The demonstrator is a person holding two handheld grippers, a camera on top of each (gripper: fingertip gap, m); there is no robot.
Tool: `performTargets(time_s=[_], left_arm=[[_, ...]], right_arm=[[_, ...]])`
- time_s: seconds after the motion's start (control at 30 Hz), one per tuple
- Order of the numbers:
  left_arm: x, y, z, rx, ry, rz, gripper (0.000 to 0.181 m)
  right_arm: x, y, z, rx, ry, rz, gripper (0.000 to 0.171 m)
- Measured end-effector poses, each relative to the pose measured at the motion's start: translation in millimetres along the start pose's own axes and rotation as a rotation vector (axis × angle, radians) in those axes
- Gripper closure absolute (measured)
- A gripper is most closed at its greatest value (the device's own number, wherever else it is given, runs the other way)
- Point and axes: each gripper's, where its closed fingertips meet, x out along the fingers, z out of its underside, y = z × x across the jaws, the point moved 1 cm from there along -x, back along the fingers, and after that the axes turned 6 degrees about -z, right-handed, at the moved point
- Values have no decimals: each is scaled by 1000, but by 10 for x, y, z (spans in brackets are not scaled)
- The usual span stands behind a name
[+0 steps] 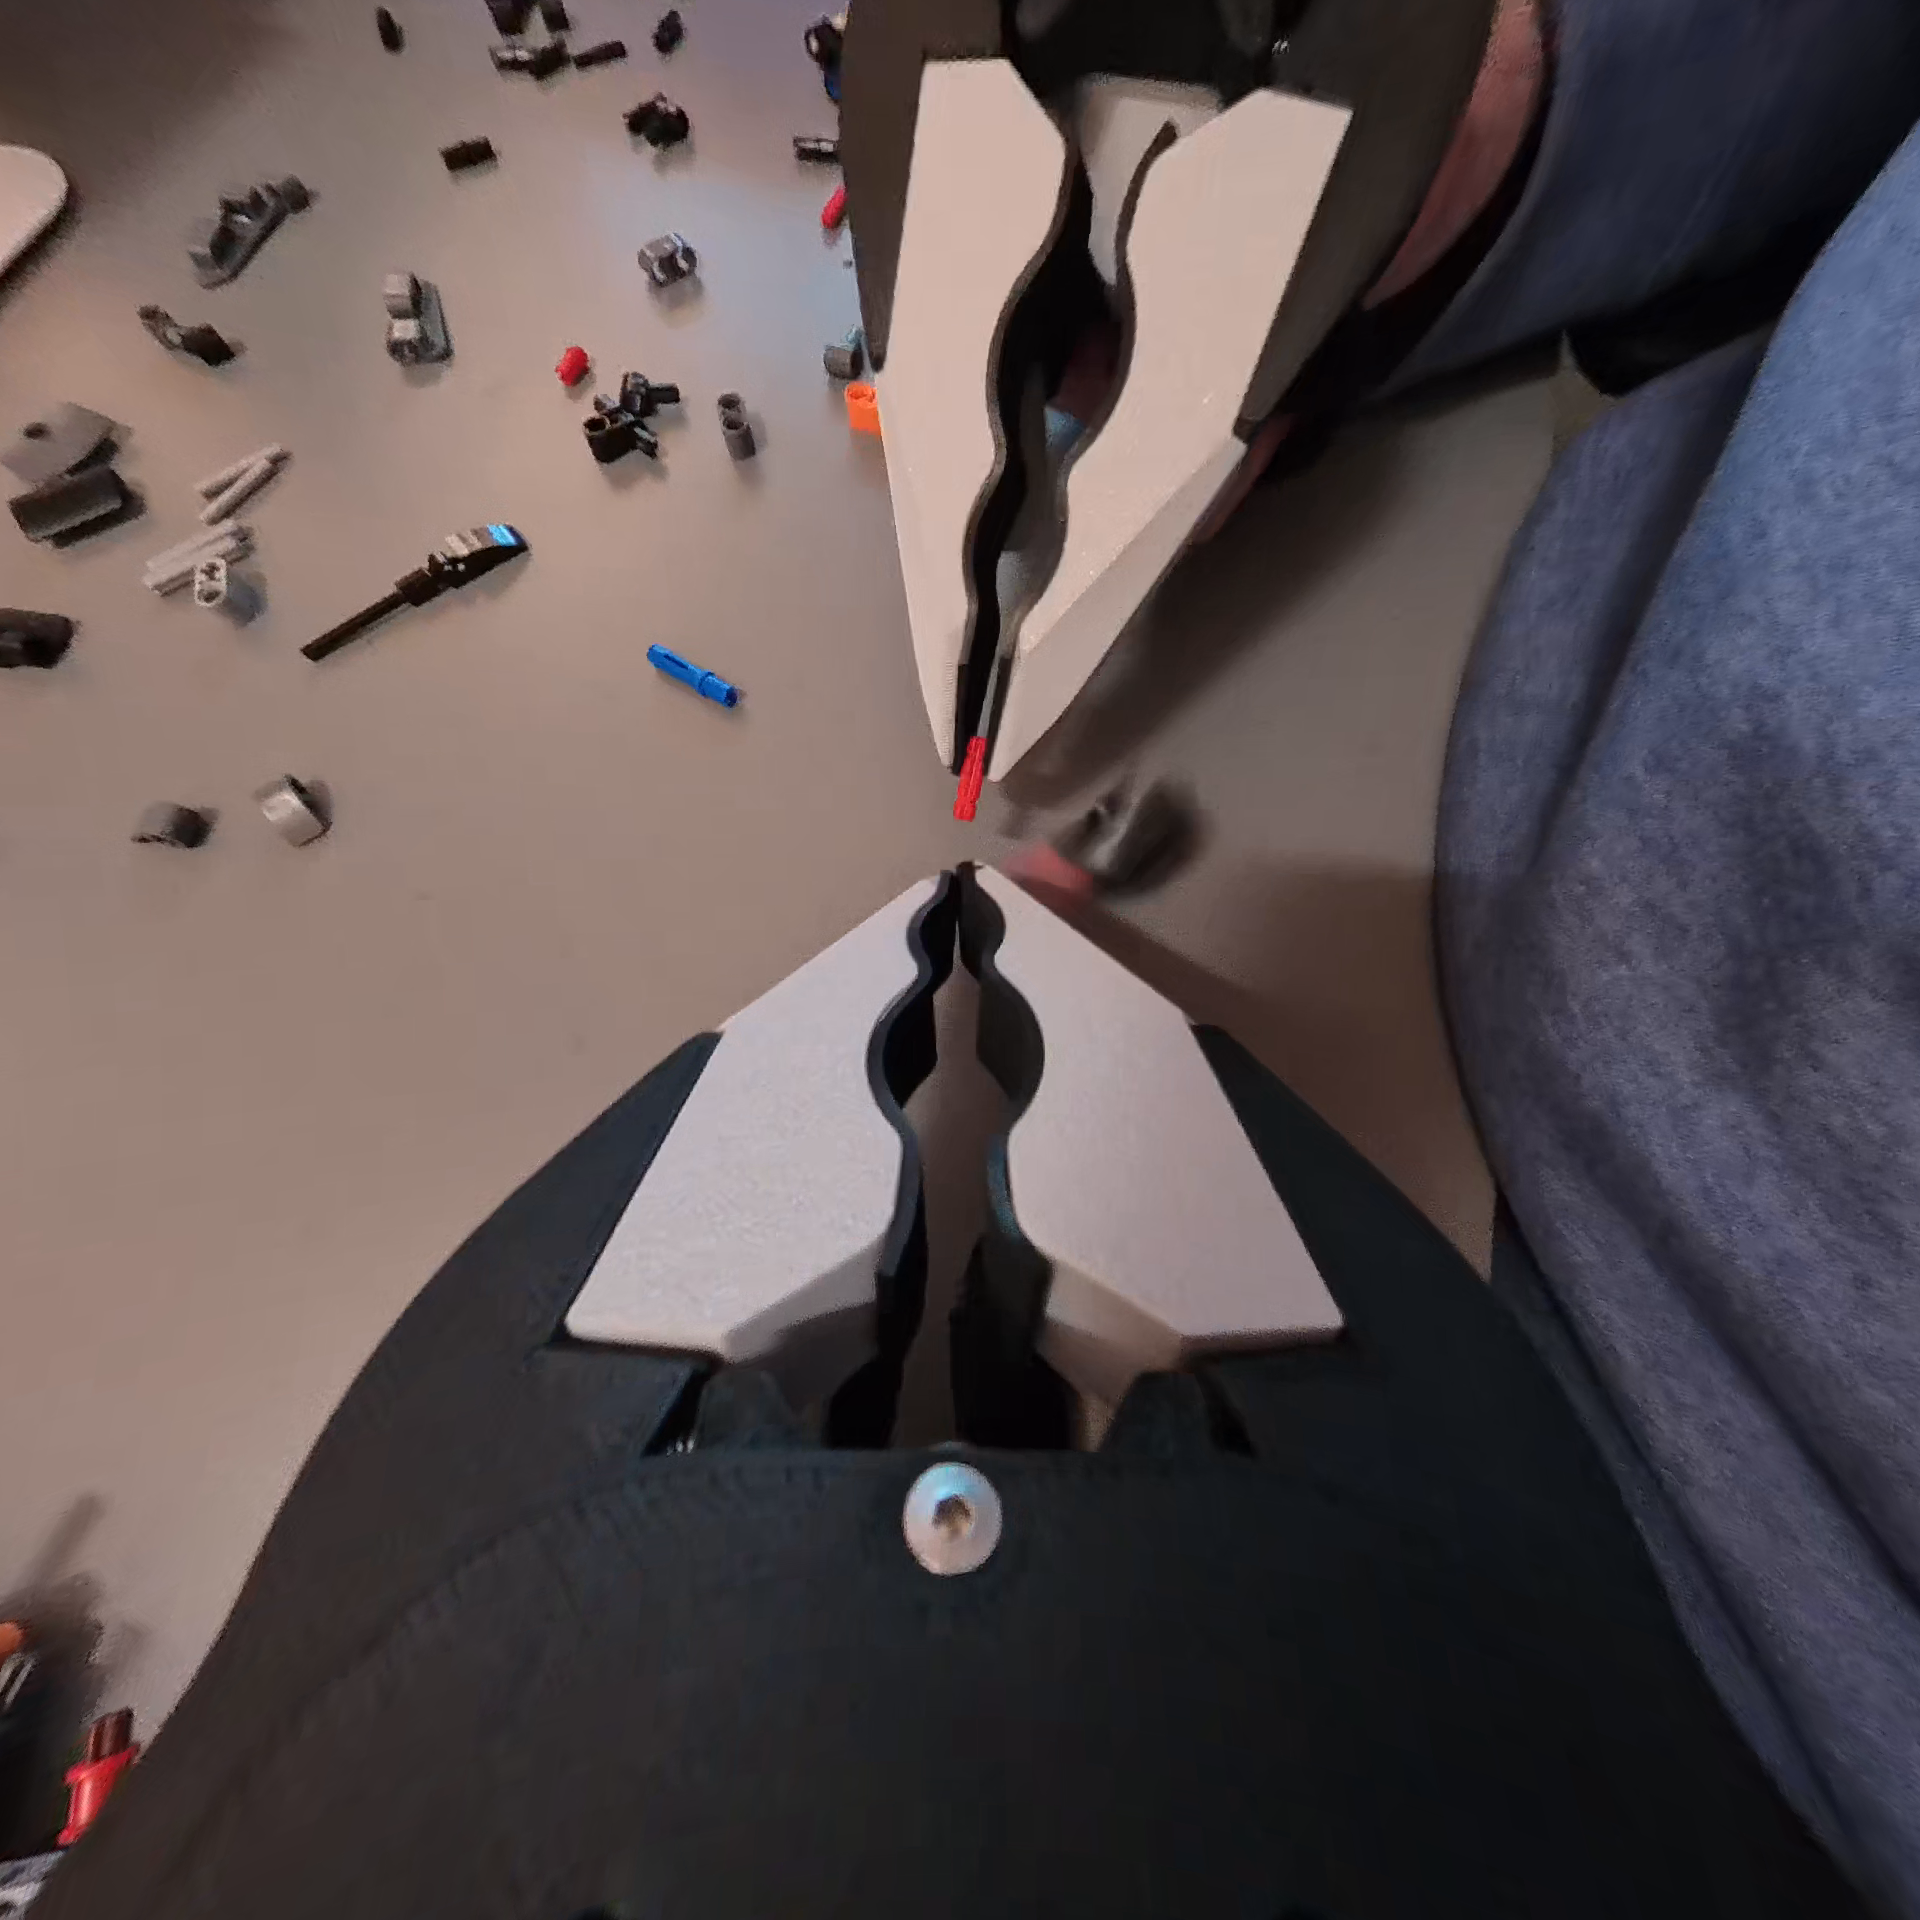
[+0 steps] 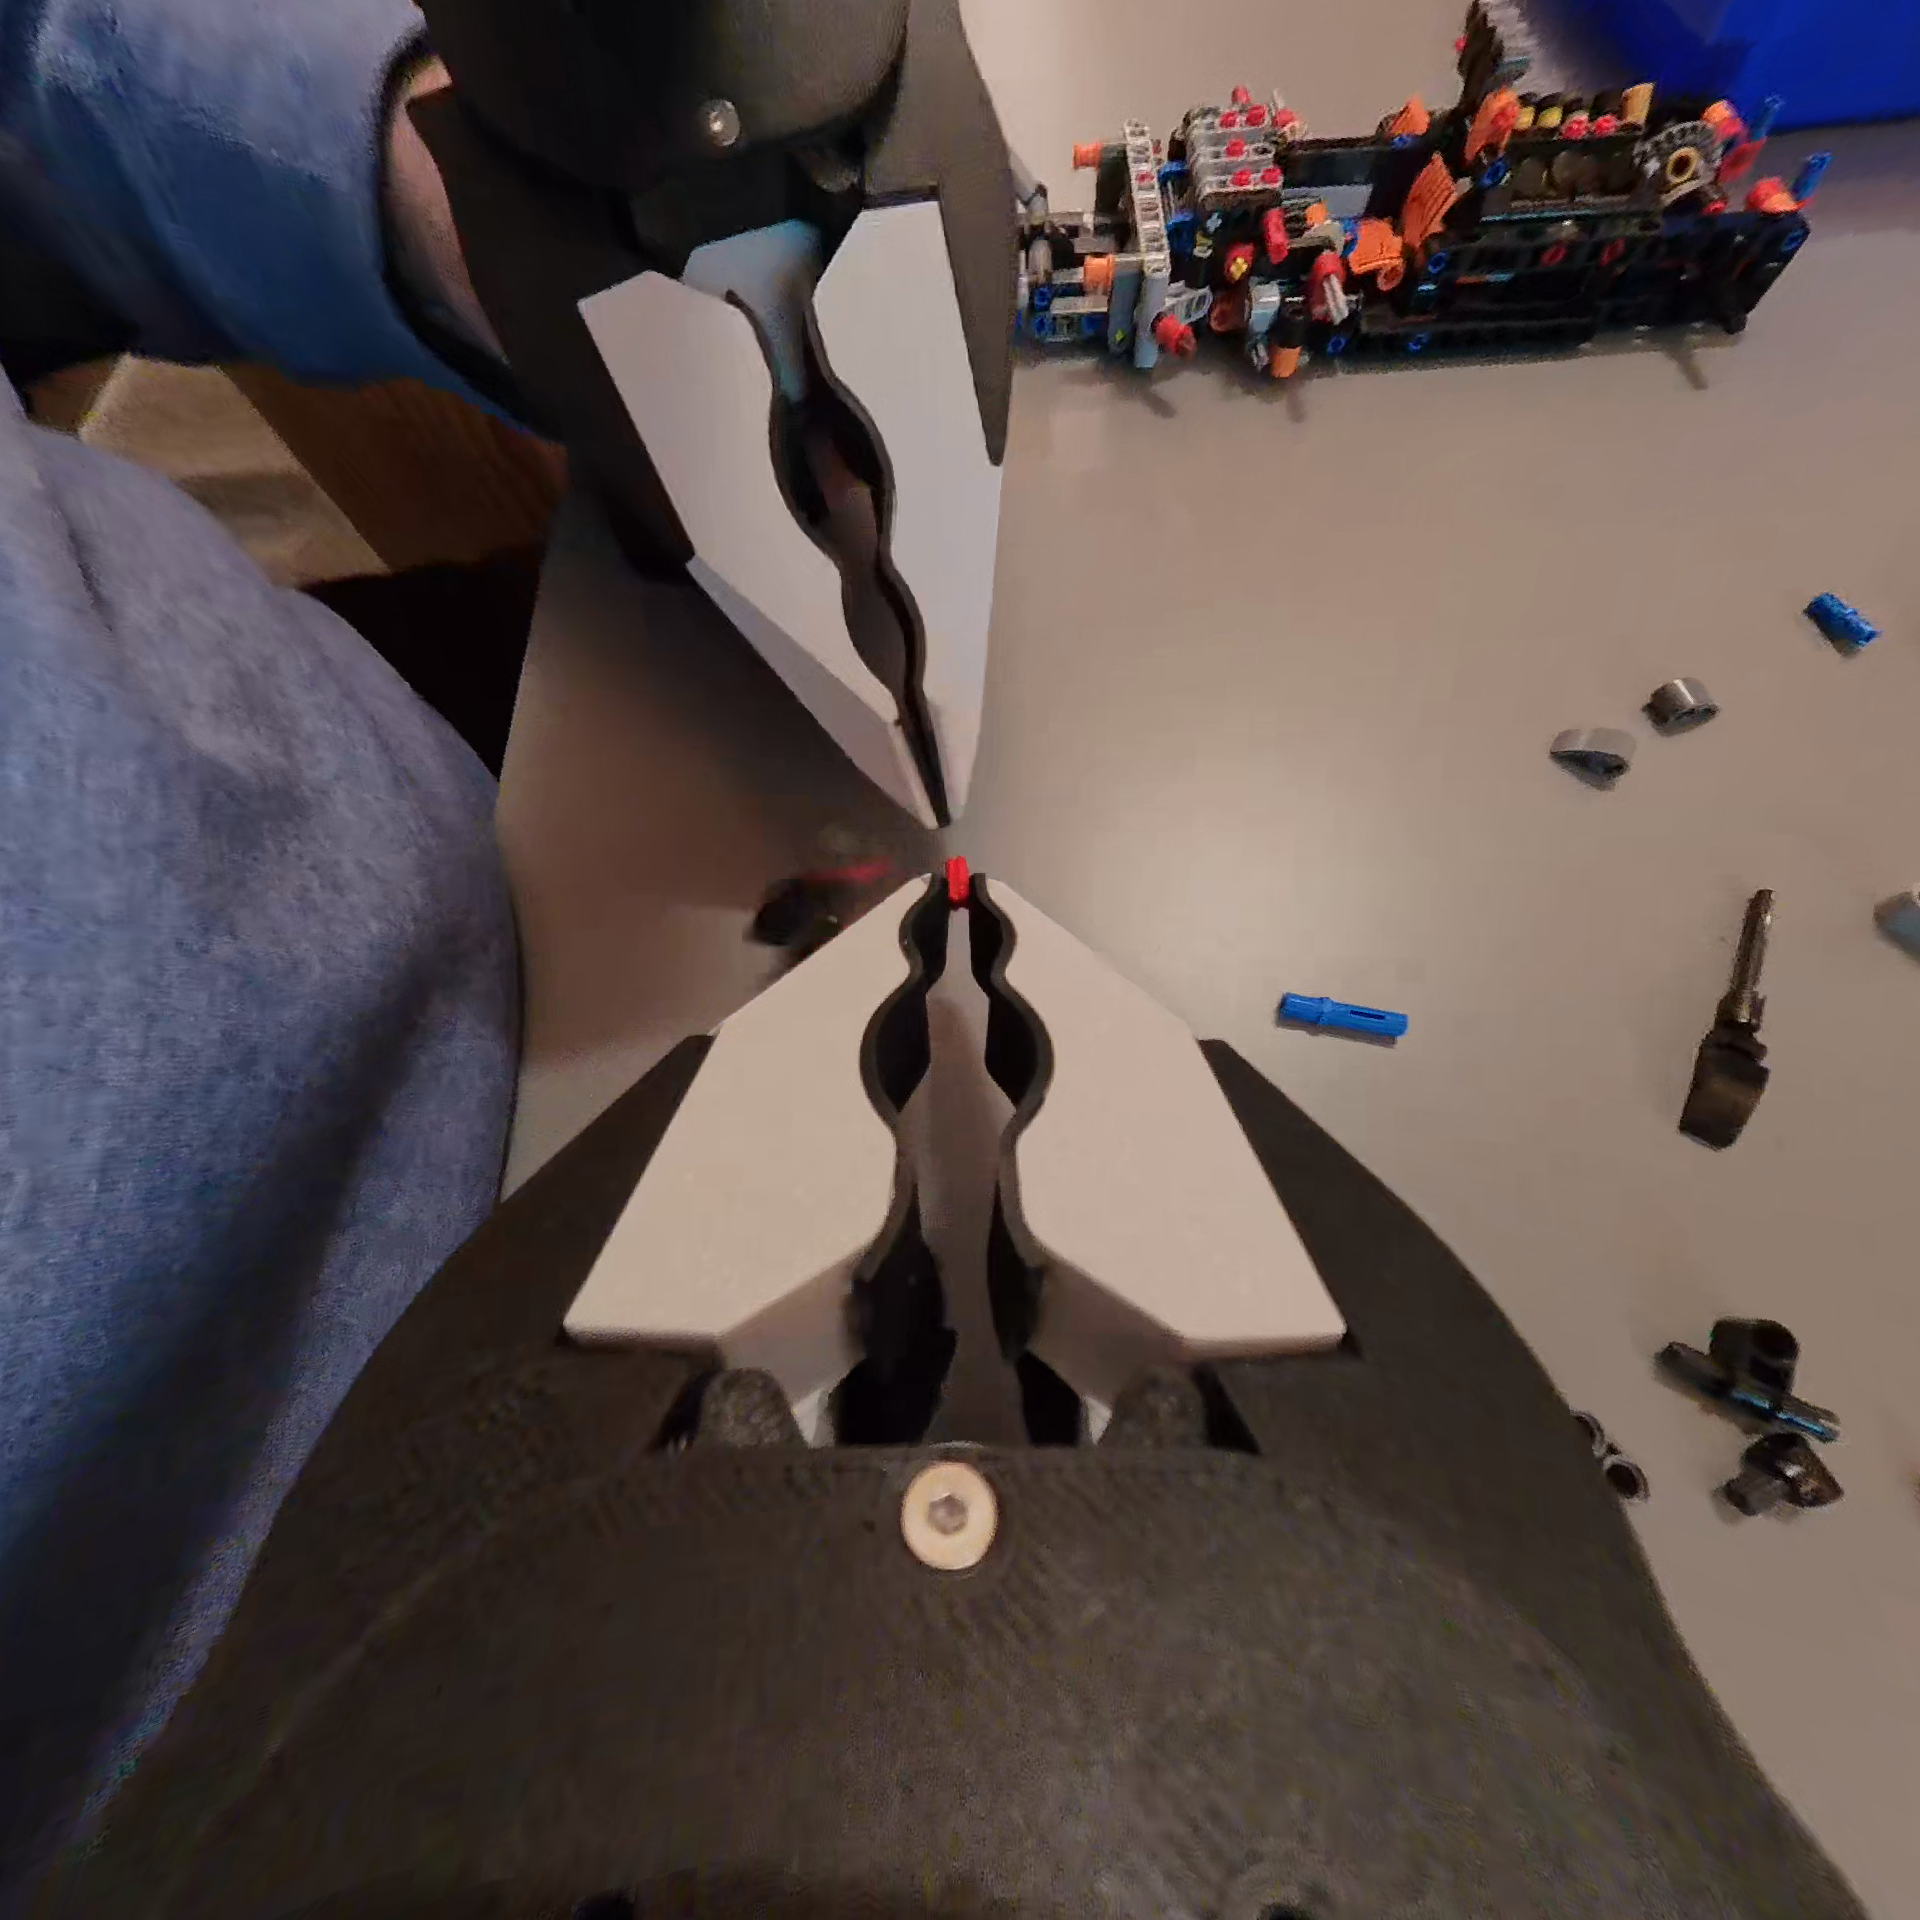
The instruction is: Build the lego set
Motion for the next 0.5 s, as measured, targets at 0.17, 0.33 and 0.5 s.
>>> performTargets(time_s=[0.17,0.33,0.5], left_arm=[[82,46,131,55,-103,-1,181],[4,21,71,35,-73,-23,181],[45,242,-99,56,-36,35,172]], right_arm=[[-2,43,56,-28,-34,35,170],[-151,93,88,42,6,44,170],[-357,92,79,76,67,56,169]])
